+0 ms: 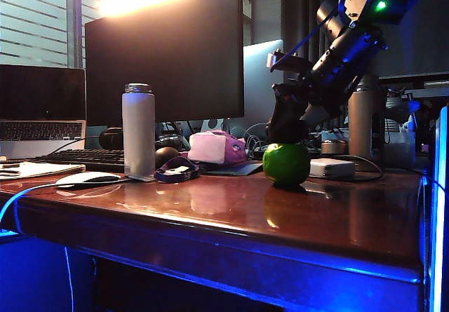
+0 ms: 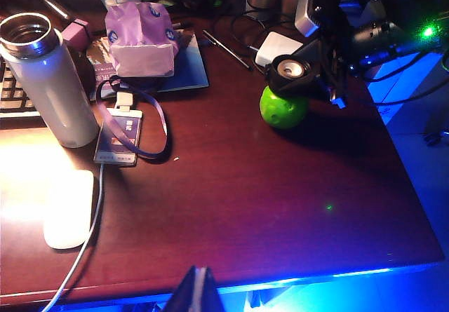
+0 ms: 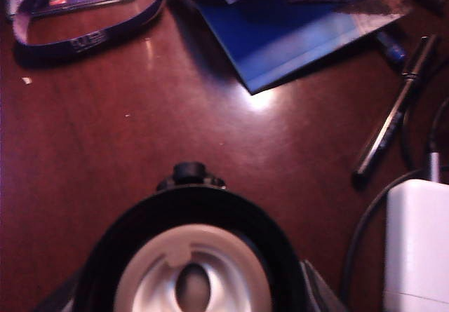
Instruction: Stack the black thermos bottle cap from the table onto the green apple.
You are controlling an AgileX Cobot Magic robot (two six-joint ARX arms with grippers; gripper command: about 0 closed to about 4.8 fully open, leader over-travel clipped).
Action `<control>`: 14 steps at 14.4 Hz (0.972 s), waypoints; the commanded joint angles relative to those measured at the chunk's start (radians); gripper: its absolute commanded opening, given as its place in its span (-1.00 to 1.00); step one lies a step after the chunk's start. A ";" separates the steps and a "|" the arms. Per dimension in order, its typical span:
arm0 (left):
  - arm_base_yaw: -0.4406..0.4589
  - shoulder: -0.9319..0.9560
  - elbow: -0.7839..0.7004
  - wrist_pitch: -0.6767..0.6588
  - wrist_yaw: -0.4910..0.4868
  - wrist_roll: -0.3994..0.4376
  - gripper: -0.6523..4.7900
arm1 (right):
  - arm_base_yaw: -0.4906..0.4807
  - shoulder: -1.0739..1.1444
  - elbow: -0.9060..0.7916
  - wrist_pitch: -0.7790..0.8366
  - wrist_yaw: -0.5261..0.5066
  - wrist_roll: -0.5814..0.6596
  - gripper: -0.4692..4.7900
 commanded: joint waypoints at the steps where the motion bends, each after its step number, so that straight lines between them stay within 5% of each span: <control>1: 0.000 -0.002 0.002 0.007 0.006 0.008 -0.77 | 0.001 -0.002 0.004 -0.011 -0.018 0.004 0.41; 12: 0.000 -0.002 0.002 0.006 0.006 0.008 -0.77 | 0.000 -0.002 0.004 -0.014 0.011 -0.013 0.48; 14: 0.000 -0.002 0.002 0.007 0.006 0.008 -0.77 | 0.000 -0.002 0.004 -0.016 0.011 -0.019 1.00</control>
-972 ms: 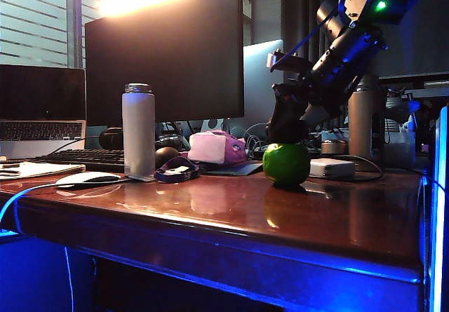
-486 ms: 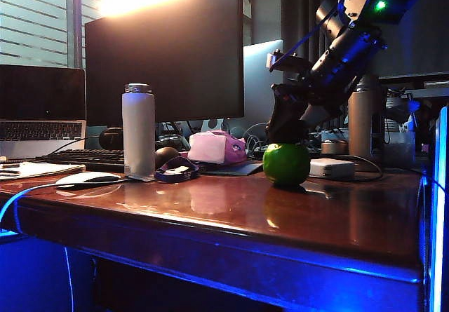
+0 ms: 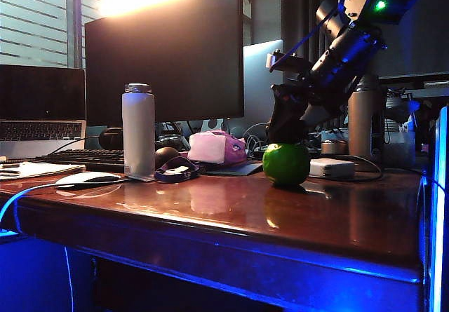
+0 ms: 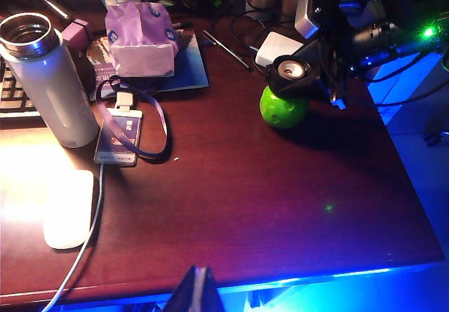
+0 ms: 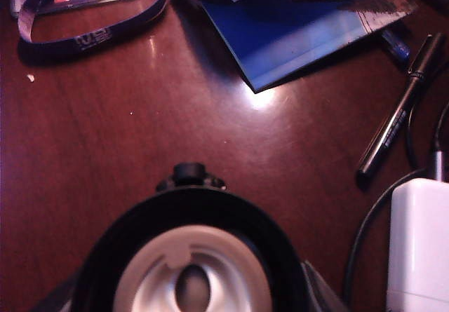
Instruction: Stack the black thermos bottle cap from the table onto the green apple.
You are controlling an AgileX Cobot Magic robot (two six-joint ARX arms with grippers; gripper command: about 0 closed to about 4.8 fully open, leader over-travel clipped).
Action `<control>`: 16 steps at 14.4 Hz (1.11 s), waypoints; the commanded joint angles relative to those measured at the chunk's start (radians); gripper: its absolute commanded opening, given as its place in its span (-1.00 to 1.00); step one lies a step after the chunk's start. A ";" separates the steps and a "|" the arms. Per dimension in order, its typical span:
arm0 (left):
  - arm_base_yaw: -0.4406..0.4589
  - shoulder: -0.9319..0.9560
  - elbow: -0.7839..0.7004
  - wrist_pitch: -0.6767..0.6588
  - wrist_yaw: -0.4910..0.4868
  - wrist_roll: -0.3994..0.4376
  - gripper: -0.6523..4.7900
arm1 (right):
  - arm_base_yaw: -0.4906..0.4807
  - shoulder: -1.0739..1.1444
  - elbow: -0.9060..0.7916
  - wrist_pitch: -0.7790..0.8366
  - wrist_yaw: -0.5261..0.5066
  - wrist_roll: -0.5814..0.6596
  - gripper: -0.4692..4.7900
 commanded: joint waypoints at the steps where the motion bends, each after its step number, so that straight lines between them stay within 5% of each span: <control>1: 0.000 -0.002 0.002 0.007 0.006 0.008 -0.77 | 0.000 -0.002 0.004 -0.011 0.004 -0.007 1.00; 16: 0.000 -0.002 0.003 0.007 0.006 0.008 -0.77 | 0.001 -0.116 0.003 -0.054 0.005 -0.014 1.00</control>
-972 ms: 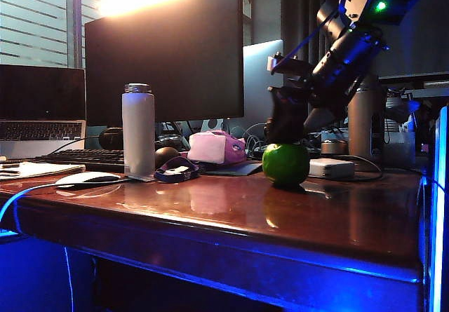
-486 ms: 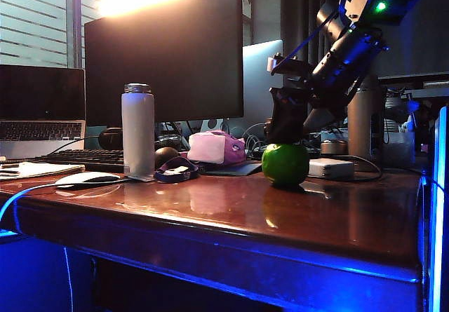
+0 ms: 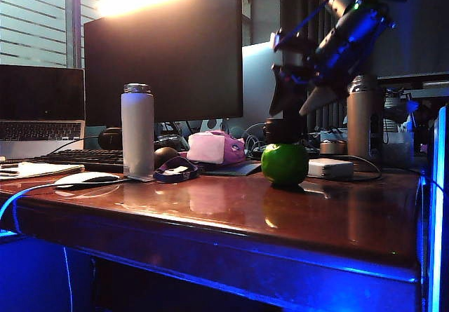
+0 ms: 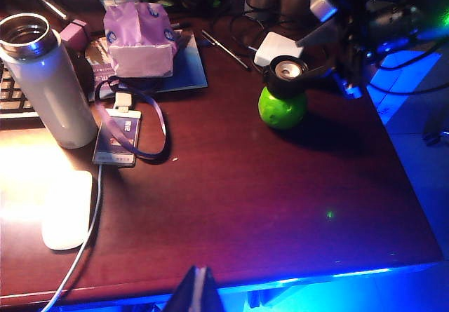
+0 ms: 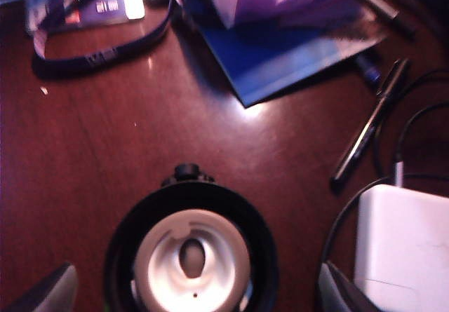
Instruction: Stack the black thermos bottle cap from the table onto the green apple.
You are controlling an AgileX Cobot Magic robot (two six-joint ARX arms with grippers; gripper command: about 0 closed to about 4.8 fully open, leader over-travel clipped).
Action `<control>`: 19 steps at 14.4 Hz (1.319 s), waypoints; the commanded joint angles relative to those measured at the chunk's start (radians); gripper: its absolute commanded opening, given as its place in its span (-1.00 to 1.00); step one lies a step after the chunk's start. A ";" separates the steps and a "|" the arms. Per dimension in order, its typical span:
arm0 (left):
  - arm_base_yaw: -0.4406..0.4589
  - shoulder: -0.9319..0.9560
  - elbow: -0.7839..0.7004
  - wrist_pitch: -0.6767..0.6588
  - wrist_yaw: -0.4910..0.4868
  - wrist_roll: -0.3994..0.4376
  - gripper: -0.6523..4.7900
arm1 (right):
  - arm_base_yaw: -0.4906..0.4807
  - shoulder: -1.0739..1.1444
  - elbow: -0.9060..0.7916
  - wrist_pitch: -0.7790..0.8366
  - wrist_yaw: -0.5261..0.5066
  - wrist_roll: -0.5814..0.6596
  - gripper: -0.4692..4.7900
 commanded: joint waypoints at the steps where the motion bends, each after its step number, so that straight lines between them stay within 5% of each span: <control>1: 0.000 -0.002 0.003 0.007 0.006 0.008 -0.77 | 0.002 -0.070 0.004 -0.042 -0.001 -0.002 1.00; 2: 0.000 -0.002 0.003 0.007 0.006 0.008 -0.77 | 0.002 -0.105 0.004 -0.058 0.005 -0.001 1.00; 3: 0.000 -0.002 0.002 0.006 0.006 0.008 -0.77 | 0.002 -0.169 0.004 -0.085 0.005 -0.001 0.00; 4: 0.000 -0.002 0.002 0.006 0.006 0.008 -0.77 | 0.002 -0.215 0.004 -0.104 0.005 -0.001 -0.69; 5: 0.000 -0.002 0.003 0.007 0.006 0.008 -0.77 | 0.002 -0.266 0.004 -0.112 0.005 -0.002 -0.83; 11: 0.000 -0.002 0.002 0.006 0.006 0.008 -0.77 | 0.001 -0.613 0.004 -0.205 0.092 0.010 -0.82; 16: 0.000 -0.002 0.003 0.006 0.006 0.008 -0.77 | 0.001 -0.858 -0.026 -0.504 0.162 0.005 -0.82; 19: 0.000 -0.002 0.002 0.006 0.006 0.008 -0.77 | -0.002 -1.025 -0.154 -0.483 0.152 0.006 -0.82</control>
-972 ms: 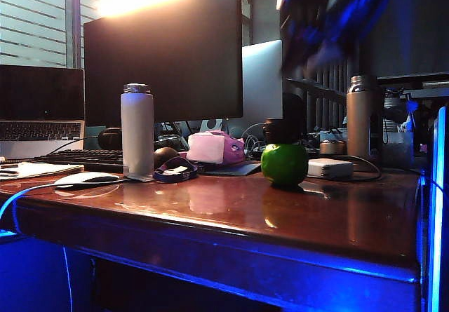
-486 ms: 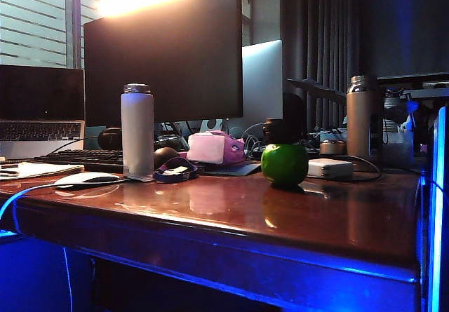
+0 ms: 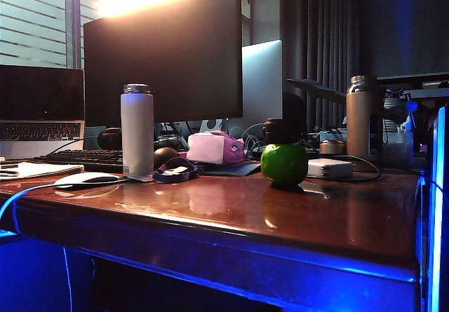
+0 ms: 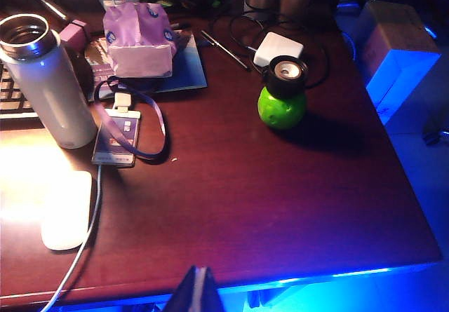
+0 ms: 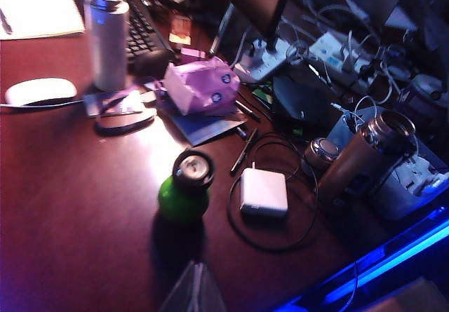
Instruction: Stack the black thermos bottle cap from the table onto the green apple.
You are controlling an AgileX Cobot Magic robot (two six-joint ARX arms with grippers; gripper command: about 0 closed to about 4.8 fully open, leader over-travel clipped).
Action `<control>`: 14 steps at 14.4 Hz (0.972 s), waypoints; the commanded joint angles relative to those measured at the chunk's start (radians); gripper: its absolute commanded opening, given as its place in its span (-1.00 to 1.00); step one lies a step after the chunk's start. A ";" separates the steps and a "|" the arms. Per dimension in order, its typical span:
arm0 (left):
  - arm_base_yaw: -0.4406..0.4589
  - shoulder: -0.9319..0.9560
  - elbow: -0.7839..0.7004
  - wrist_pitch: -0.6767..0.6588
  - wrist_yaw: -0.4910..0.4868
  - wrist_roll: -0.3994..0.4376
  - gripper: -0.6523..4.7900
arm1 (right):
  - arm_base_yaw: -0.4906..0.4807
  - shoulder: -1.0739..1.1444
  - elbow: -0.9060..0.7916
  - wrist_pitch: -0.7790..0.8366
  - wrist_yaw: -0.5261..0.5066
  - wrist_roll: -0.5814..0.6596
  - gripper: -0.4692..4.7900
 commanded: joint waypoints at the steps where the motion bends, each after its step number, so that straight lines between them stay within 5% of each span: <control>1: 0.000 -0.002 0.002 0.006 0.006 0.008 -0.77 | -0.003 -0.144 -0.143 0.066 -0.017 0.013 -0.82; 5: 0.000 -0.002 0.002 0.006 0.006 0.008 -0.77 | -0.117 -0.407 -0.580 0.426 -0.166 0.108 -0.82; 14: 0.000 -0.002 0.003 0.006 0.006 0.008 -0.77 | -0.213 -0.760 -1.181 0.708 -0.019 0.290 -0.83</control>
